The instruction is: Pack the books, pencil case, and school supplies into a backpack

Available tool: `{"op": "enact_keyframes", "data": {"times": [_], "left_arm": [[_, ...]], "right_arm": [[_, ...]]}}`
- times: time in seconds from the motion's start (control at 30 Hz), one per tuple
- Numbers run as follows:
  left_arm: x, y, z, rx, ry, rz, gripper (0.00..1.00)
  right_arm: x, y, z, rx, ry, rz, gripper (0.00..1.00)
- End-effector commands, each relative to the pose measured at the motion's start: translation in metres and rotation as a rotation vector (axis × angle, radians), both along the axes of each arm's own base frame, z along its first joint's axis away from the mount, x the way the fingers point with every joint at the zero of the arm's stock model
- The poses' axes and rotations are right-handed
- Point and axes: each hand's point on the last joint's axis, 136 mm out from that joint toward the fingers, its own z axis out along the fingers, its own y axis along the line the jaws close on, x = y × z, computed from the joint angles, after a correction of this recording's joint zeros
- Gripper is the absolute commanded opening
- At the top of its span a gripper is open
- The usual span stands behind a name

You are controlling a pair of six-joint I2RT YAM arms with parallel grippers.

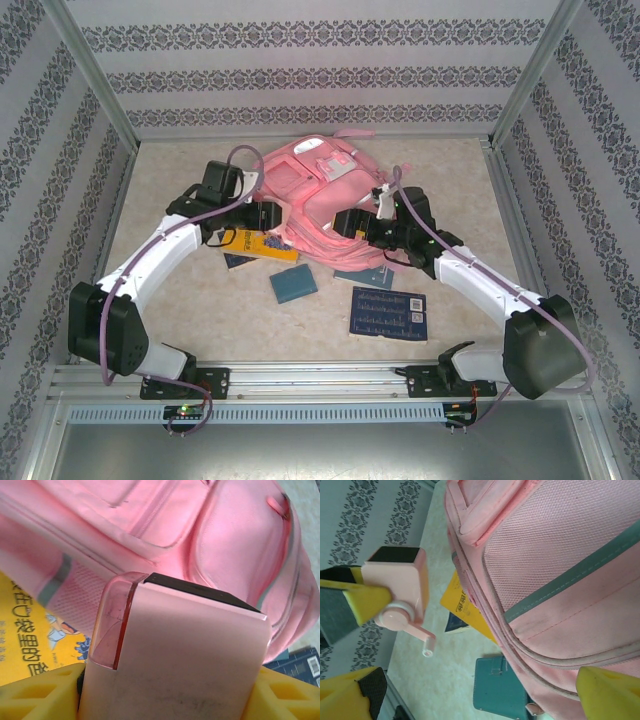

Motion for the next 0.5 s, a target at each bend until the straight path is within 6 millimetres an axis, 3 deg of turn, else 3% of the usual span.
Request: {"op": "enact_keyframes", "data": {"times": [0.0, 0.2, 0.47], "left_arm": [[0.003, -0.022, 0.022, 0.024, -0.17, -0.125, 0.56], [-0.014, -0.058, 0.013, 0.115, -0.234, -0.297, 0.56], [-0.039, -0.084, 0.017, 0.216, -0.383, -0.452, 0.56]], "right_arm": [[0.008, 0.001, 0.018, 0.091, -0.006, 0.0, 0.98], [0.007, 0.013, 0.019, 0.143, 0.032, 0.077, 0.98], [0.004, 0.023, 0.012, 0.149, 0.055, 0.128, 0.98]]}}
